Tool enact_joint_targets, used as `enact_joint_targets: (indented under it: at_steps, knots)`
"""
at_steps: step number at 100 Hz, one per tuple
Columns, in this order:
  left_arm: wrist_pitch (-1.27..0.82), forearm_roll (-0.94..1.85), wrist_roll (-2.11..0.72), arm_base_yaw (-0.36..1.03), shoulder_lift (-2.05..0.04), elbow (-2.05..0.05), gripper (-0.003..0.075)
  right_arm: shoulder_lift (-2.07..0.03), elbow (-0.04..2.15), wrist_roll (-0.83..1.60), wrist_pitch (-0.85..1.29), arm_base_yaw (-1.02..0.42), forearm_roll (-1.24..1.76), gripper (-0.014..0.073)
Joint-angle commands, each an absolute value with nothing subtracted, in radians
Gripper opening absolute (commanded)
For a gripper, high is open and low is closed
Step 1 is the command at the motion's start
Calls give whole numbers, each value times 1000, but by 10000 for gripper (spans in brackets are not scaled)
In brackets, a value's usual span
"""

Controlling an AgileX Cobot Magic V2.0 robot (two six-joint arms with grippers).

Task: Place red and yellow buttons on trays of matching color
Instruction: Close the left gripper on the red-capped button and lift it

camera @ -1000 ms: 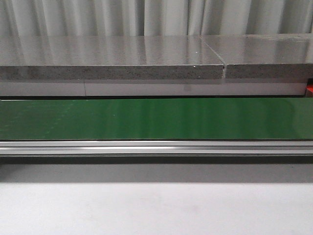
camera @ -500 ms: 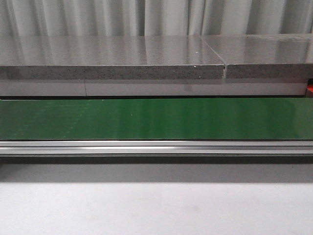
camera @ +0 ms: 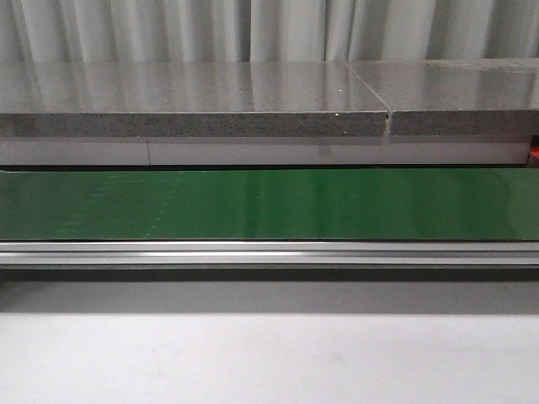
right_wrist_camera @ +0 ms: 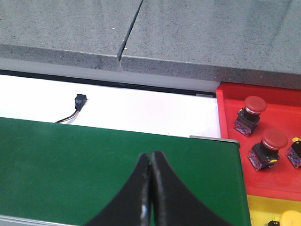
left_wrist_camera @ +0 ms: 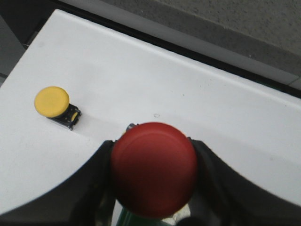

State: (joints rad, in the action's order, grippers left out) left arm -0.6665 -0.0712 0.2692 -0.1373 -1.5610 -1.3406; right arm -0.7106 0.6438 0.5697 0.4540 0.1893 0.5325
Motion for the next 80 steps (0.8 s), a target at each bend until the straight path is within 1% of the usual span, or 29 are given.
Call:
enact_joint_targets:
  at_steps: [1, 42, 80]
  knots:
    - [-609, -68, 265, -114, -1487, -1322, -19, -705, 678, 577, 399, 188, 549, -67]
    - [-568, -68, 265, -1, -1448, -1149, -19, -705, 678, 577, 399, 188, 549, -67]
    - [-499, -68, 264, 8, -1448, -1051, -18, -705, 678, 577, 399, 188, 549, -67]
